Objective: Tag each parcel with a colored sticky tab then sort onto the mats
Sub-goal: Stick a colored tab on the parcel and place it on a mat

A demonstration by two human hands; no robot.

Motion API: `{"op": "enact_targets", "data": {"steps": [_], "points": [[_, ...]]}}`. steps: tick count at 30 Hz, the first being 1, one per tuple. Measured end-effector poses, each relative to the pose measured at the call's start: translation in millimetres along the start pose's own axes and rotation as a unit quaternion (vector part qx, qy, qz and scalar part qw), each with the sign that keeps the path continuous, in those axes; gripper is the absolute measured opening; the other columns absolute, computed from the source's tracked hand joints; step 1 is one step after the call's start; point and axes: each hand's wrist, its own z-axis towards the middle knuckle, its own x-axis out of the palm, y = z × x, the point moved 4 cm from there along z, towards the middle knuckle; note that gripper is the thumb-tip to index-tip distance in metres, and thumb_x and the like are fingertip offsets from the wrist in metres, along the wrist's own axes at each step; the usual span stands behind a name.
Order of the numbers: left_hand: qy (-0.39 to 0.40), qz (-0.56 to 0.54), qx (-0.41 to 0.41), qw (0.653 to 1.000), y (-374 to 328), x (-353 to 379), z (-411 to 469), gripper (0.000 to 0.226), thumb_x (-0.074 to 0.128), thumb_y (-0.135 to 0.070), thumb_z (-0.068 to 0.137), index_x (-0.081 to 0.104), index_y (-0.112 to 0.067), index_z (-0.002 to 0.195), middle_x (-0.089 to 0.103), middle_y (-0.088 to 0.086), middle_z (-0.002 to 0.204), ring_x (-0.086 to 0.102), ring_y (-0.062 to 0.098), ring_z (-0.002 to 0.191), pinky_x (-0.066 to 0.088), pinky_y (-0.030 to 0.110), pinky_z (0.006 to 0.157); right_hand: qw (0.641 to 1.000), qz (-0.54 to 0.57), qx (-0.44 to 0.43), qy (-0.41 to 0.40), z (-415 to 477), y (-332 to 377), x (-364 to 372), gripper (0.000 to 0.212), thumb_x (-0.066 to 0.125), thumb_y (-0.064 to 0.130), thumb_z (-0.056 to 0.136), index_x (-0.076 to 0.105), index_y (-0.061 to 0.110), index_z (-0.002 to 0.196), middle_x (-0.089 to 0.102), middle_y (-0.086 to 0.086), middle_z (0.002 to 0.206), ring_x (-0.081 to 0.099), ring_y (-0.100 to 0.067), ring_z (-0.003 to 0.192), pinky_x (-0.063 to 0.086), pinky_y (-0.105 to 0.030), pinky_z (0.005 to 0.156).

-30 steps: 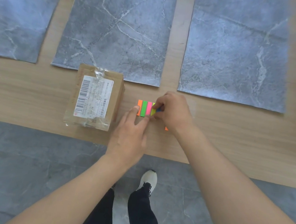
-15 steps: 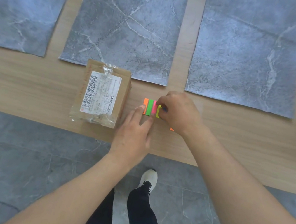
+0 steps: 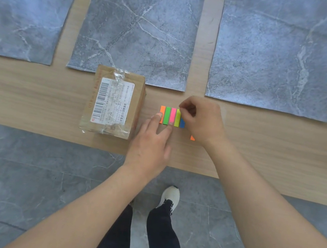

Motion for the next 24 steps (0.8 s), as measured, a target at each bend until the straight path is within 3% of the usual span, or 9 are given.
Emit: {"op": "enact_targets", "data": {"steps": [2,6,10,12,13,15,17,20,24], "points": [[-0.002,0.004,0.0,1.0,-1,0,0,0.049,0.057,-0.02,0.086,0.06,-0.019,0.135,0.039,0.014,0.15,0.042,0.032,0.131,0.049,0.042,0.098,0.994,0.079,0.069,-0.039,-3,-6,-5,0.008,0.07,0.013,0.091,0.076,0.019,0.092,0.073,0.01,0.082,0.064,0.001,0.072,0.05,-0.012,0.074],[0.006,-0.011,-0.018,1.0,-6,-5,3,0.042,0.054,-0.024,0.091,0.06,-0.017,0.132,0.037,0.014,0.151,0.04,0.03,0.134,0.047,0.042,0.1,0.931,0.297,0.172,-0.121,-21,-12,-12,0.009,0.073,0.013,0.092,0.077,0.02,0.093,0.076,0.002,0.082,0.075,-0.013,0.08,0.062,-0.035,0.084],[-0.07,-0.118,-0.048,0.989,-19,-25,4,0.031,0.057,-0.023,0.097,0.068,-0.012,0.124,0.058,0.01,0.132,0.056,0.022,0.118,0.049,0.038,0.097,0.872,0.434,0.175,-0.144,-50,2,-20,0.01,0.073,0.004,0.092,0.077,0.01,0.099,0.078,-0.006,0.089,0.077,-0.018,0.086,0.061,-0.026,0.078],[-0.099,-0.269,-0.128,0.95,-21,-37,3,0.021,0.061,-0.024,0.096,0.076,-0.015,0.108,0.071,0.002,0.103,0.065,0.012,0.091,0.052,0.031,0.087,0.878,0.429,0.157,-0.143,-63,7,-22,0.012,0.077,0.005,0.09,0.079,0.013,0.099,0.079,-0.003,0.09,0.075,-0.016,0.087,0.06,-0.026,0.075],[-0.086,-0.373,-0.184,0.906,-22,-41,2,0.018,0.062,-0.024,0.096,0.077,-0.013,0.1,0.073,0.002,0.09,0.067,0.011,0.081,0.056,0.031,0.083,0.886,0.418,0.141,-0.142,-68,9,-22,0.013,0.079,0.006,0.088,0.08,0.014,0.098,0.079,-0.003,0.092,0.074,-0.014,0.087,0.059,-0.026,0.074],[-0.055,-0.55,-0.26,0.792,-24,-45,-3,0.017,0.066,-0.018,0.096,0.076,-0.005,0.094,0.072,0.007,0.078,0.069,0.016,0.073,0.061,0.035,0.078,0.901,0.401,0.089,-0.137,-78,16,-22,0.016,0.08,0.002,0.086,0.081,0.014,0.097,0.078,-0.005,0.099,0.073,-0.01,0.089,0.057,-0.025,0.076],[-0.041,-0.616,-0.282,0.734,-24,-52,-10,0.018,0.069,-0.016,0.094,0.075,0.002,0.093,0.071,0.013,0.079,0.07,0.02,0.074,0.061,0.032,0.074,0.914,0.384,0.026,-0.132,-88,27,-22,0.02,0.078,-0.004,0.085,0.08,0.011,0.097,0.076,-0.007,0.103,0.073,-0.01,0.097,0.058,-0.024,0.082],[-0.033,-0.645,-0.283,0.709,-17,-61,-23,0.022,0.073,-0.018,0.091,0.075,0.004,0.092,0.072,0.017,0.084,0.07,0.02,0.075,0.059,0.028,0.073,0.928,0.347,-0.036,-0.131,-103,42,-20,0.021,0.079,-0.009,0.082,0.08,0.006,0.097,0.074,-0.004,0.104,0.075,-0.014,0.096,0.06,-0.027,0.085],[-0.025,-0.654,-0.266,0.708,6,-69,-42,0.02,0.075,-0.016,0.088,0.075,0.003,0.093,0.072,0.016,0.084,0.069,0.021,0.077,0.057,0.028,0.074,0.948,0.275,-0.101,-0.123,-120,62,-10,0.02,0.079,-0.009,0.081,0.08,0.001,0.098,0.074,-0.003,0.102,0.075,-0.014,0.093,0.062,-0.029,0.085]]}}
